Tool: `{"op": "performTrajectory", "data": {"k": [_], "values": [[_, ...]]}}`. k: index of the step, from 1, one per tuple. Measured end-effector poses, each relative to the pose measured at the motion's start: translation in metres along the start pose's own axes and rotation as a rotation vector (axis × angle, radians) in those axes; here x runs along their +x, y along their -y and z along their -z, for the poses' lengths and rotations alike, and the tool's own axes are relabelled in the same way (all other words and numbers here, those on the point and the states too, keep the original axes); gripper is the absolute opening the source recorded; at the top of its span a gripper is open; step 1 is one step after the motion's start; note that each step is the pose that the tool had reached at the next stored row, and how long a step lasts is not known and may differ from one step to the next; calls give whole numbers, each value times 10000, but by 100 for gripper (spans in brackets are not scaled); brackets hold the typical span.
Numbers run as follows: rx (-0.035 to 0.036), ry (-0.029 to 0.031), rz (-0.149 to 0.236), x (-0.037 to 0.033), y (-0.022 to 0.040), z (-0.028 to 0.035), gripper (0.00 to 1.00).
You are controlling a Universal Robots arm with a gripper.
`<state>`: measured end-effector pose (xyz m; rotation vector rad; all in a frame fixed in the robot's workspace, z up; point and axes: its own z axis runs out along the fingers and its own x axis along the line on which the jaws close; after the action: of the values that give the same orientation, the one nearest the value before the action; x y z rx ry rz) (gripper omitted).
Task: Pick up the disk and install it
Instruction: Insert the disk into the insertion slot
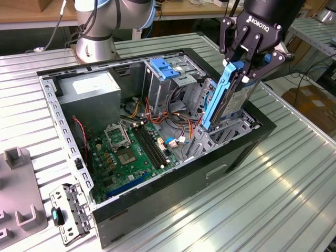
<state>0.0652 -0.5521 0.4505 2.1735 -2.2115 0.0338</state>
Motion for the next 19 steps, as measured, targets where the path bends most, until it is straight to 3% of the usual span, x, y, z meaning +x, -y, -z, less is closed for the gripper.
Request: {"op": "performTrajectory", "data": {"k": [19], "values": [[-10,0,2,-6,4,-125,37]]}}
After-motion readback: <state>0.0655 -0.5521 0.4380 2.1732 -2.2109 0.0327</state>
